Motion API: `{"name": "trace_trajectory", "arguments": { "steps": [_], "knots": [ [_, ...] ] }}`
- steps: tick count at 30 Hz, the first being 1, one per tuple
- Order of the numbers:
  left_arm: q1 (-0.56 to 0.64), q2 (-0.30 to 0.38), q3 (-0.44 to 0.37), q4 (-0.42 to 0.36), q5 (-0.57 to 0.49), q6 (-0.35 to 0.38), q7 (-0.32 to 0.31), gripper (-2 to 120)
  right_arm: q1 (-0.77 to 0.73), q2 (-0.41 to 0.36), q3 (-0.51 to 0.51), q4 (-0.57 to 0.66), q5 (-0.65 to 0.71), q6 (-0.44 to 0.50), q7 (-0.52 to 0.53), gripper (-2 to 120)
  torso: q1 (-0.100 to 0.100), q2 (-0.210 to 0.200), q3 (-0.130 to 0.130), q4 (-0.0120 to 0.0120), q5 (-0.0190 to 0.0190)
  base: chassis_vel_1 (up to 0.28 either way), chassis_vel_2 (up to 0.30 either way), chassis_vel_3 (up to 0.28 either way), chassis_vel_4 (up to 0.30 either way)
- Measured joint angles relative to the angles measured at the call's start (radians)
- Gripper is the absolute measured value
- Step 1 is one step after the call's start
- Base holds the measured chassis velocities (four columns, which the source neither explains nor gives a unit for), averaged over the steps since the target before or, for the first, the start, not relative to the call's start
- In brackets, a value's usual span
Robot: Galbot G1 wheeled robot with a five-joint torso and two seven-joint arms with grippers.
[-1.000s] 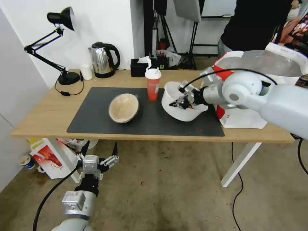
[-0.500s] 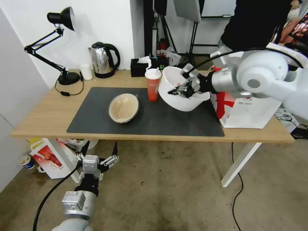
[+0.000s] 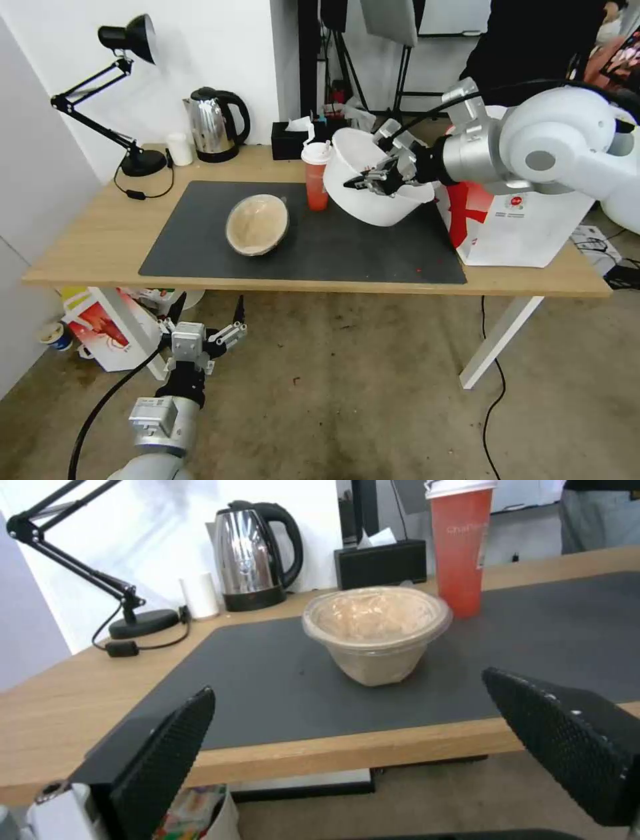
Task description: Pick up the trash from the table and place it into the takeout bag.
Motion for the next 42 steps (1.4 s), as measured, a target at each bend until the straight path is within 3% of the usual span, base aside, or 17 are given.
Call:
{"name": "trace_trajectory", "arguments": {
  "steps": [9,26,42],
  "knots": [
    [0.0,0.0,0.0,0.0,0.0,0.0,0.0,100,0.02,0.054,0.043,-0.044,0.025,0.0,0.001,0,0.0,0.0,0.0,0.0002,-0.0001,0.0,0.0,0.0,0.0],
    [0.0,0.0,0.0,0.0,0.0,0.0,0.0,100,0.055,0.05,0.085,-0.089,0.045,0.0,0.025,0,0.0,0.0,0.0,0.0,0.0001,0.0,0.0,0.0,0.0],
    [0.0,0.0,0.0,0.0,0.0,0.0,0.0,100,0.161,0.057,0.041,-0.353,-0.052,0.0,-0.077,0,0.0,0.0,0.0,0.0,0.0002,0.0,0.0,0.0,0.0]
  ]
}}
